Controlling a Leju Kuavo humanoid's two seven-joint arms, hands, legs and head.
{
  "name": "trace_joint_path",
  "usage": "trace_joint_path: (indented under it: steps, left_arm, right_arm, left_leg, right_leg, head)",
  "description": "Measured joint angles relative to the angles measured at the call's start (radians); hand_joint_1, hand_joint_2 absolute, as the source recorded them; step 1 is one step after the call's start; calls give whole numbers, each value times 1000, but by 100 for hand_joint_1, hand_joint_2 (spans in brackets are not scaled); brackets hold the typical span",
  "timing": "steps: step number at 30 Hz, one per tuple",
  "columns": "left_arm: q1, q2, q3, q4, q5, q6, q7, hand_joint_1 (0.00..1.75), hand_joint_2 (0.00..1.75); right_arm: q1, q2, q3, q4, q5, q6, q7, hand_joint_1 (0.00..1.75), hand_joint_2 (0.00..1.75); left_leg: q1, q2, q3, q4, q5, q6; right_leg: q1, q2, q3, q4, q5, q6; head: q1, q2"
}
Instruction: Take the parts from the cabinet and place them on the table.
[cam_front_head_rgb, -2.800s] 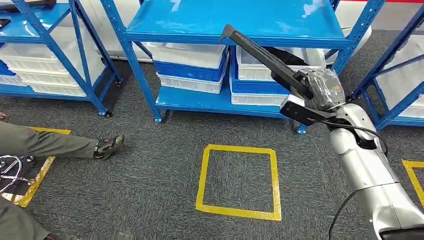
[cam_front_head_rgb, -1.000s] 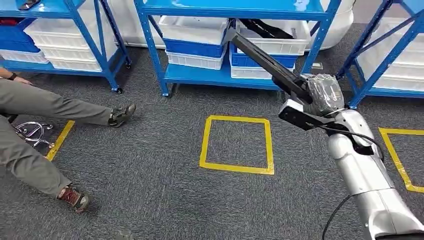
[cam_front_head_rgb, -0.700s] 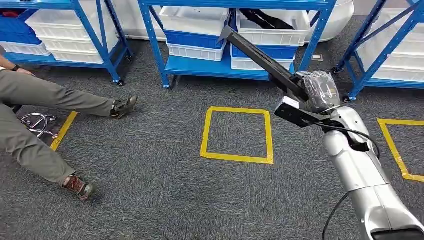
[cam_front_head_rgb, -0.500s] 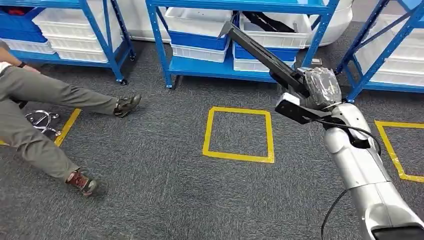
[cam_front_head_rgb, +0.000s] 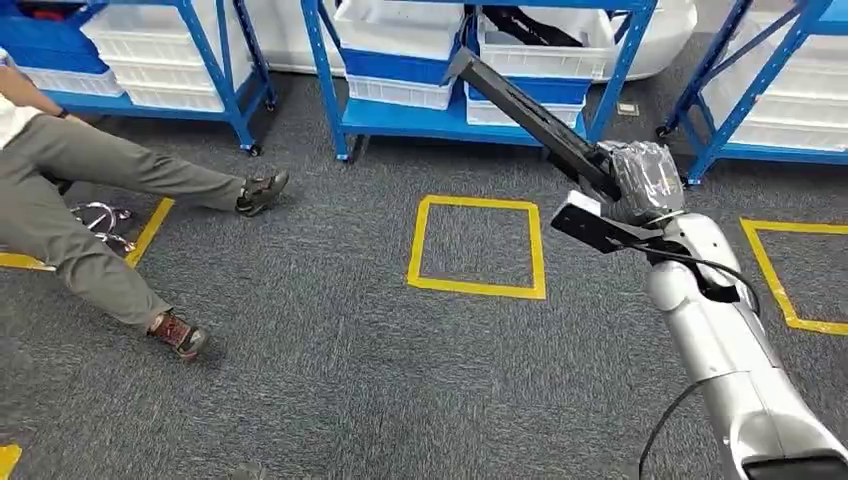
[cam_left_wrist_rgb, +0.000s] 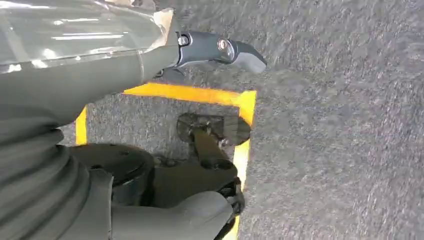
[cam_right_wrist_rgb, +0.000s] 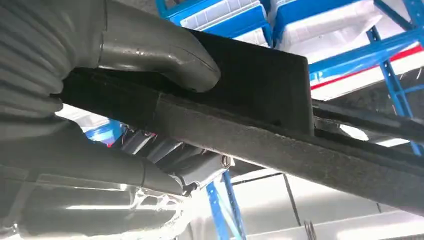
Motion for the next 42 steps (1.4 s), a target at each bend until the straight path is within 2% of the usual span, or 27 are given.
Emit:
trace_joint_path:
  steps: [1,3,4,5,6,8,10,13,14,15,17,19,21,23,24,25,28,29,30,32,34,36,38,39,40,41,42]
  left_arm:
    - [0,-1,0,0,0,0,-2,0,175]
    - [-1,-2,0,0,-4,10,-7,0,175]
    - [-1,-2,-2,0,-8,10,-7,0,175]
    - [-1,-2,-5,0,-11,10,-7,0,175]
    - [-1,-2,-7,0,-12,9,-6,0,175]
    - [-2,-1,-9,0,-13,7,-6,0,175]
    - [-6,3,-11,0,-14,6,-5,0,175]
    - [-6,3,-15,0,-14,5,0,0,175]
    - [-6,3,-15,0,-13,4,0,0,175]
    - [-7,2,-15,0,-13,3,-1,0,175]
    - [-7,3,-14,0,-10,3,-1,0,175]
    - [-6,2,-15,0,-10,3,-1,0,175]
    - [-6,-1,-15,0,-9,3,-1,0,175]
    - [-6,-2,-15,0,-6,3,-1,0,175]
    - [-6,-3,-15,0,-5,4,-1,0,175]
    - [-6,-2,-15,0,-3,5,-1,0,175]
    - [-5,-2,-15,0,0,6,-1,0,175]
    - [-6,0,-15,0,0,8,-1,0,175]
    - [-7,2,-15,0,0,8,-1,0,175]
    - [-6,2,-15,0,2,9,-1,0,175]
    - [-5,2,-15,0,5,9,0,0,175]
    - [-5,1,-15,0,8,9,0,0,175]
    - [-5,2,-15,0,10,10,0,0,175]
    - [-5,2,-15,0,10,10,0,0,175]
    - [-6,3,-15,0,10,10,0,0,175]
    - [-4,4,-15,0,10,10,0,0,175]
    - [-3,5,-15,0,10,10,1,0,175]
  right_arm:
    - [-1,1,0,0,1,-1,0,175,175]
    - [-1,2,-2,0,3,-3,3,175,175]
    - [1,2,-4,0,10,-5,6,175,175]
    - [6,1,-7,0,14,-5,10,175,175]
    - [10,0,-9,0,18,-5,11,175,175]
    - [14,-1,-13,-1,20,-5,11,175,175]
    - [13,-3,-21,-7,24,-6,19,175,175]
    - [9,-1,-27,-7,25,-3,34,175,175]
    - [10,-3,-32,-7,20,-2,37,175,175]
    - [9,-3,-37,-6,16,1,37,175,175]
    - [5,-8,-45,-5,10,10,37,175,175]
    - [7,-8,-48,-2,5,15,35,175,175]
    - [10,-7,-48,0,2,16,34,175,175]
    - [9,-6,-49,0,2,15,31,175,175]
    - [8,-6,-49,0,2,16,31,175,175]
    - [5,-4,-49,0,2,15,30,175,175]
    - [8,-2,-49,0,2,15,29,175,175]
    - [8,-2,-49,0,2,15,29,175,175]
    - [6,-1,-49,0,3,15,29,175,175]
    - [3,2,-48,0,5,15,32,175,175]
    - [1,10,-47,2,10,15,35,175,175]
    - [1,16,-45,7,17,15,43,175,175]
    - [-1,19,-45,8,24,14,50,175,175]
    - [-4,20,-45,8,26,14,50,175,175]
    - [-5,21,-45,8,27,14,51,175,175]
    - [-16,24,-44,10,28,14,52,175,175]
    - [-16,26,-44,10,28,13,53,175,175]
  left_leg:
    - [4,-1,-14,50,-68,-10]
    - [15,0,-40,180,-159,-23]
    - [20,0,-51,248,-165,-27]
    - [24,0,-47,279,-141,-29]
    - [27,0,-25,267,-105,-30]
    - [29,0,88,122,-57,-23]
    - [23,-3,194,-36,-111,-11]
    - [9,-3,182,-38,-105,1]
    - [14,3,185,-54,-88,17]
    - [15,12,181,-62,-75,23]
    - [11,18,165,-62,-64,37]
    - [6,30,149,-60,-53,41]
    - [0,44,138,-60,-46,40]
    - [-1,62,135,-54,-44,38]
    - [-3,69,134,-49,-46,36]
    - [-13,77,130,-41,-49,30]
    - [-12,102,126,-40,-43,22]
    - [-12,109,123,-36,-45,19]
    - [-8,82,118,-30,-56,8]
    - [4,21,86,62,-127,-10]
    - [13,9,15,223,-200,-20]
    - [18,8,10,241,-179,-21]
    - [20,-8,87,94,-91,-13]
    - [23,-42,128,13,-55,-6]
    - [26,-87,144,-14,-66,1]
    - [25,-90,145,-27,-64,2]
    - [20,-77,144,-30,-68,5]
  right_leg:
    - [0,1,-15,0,12,-10]
    - [0,1,-40,1,35,-9]
    - [0,1,-54,2,46,-6]
    - [0,0,-67,2,56,-3]
    - [-1,1,-78,2,65,0]
    - [-2,1,-95,2,82,8]
    - [1,1,-100,2,93,24]
    - [-4,-1,-101,-7,111,46]
    - [6,3,-107,-8,116,56]
    - [0,2,-125,15,95,50]
    - [3,3,-178,143,15,30]
    - [3,4,-234,297,-47,29]
    - [5,3,-201,272,-38,42]
    - [7,-13,-81,89,18,56]
    - [9,-46,-35,13,35,57]
    - [24,-61,-26,-9,31,44]
    - [21,-24,-36,-9,43,22]
    - [9,-13,-37,-13,50,11]
    - [6,-6,-37,-13,54,6]
    - [3,8,-42,-13,60,-4]
    - [5,31,-52,-11,66,-9]
    - [5,57,-57,-11,71,-5]
    - [5,84,-57,-10,74,-2]
    - [4,96,-57,-10,76,0]
    - [1,103,-60,-12,78,5]
    - [7,116,-71,-9,83,12]
    - [-3,128,-80,-10,90,24]
  head:
    - [-1,0]
    - [0,0]
    - [-2,0]
    - [-2,0]
    - [-2,0]
    - [-2,0]
    - [0,0]
    - [0,0]
    - [1,0]
    - [0,0]
    - [7,0]
    - [8,0]
    - [7,0]
    - [7,0]
    - [8,0]
    - [7,0]
    - [6,0]
    - [6,0]
    - [7,0]
    - [3,0]
    - [4,0]
    - [4,0]
    - [3,0]
    - [4,0]
    - [5,0]
    - [10,0]
    - [0,0]
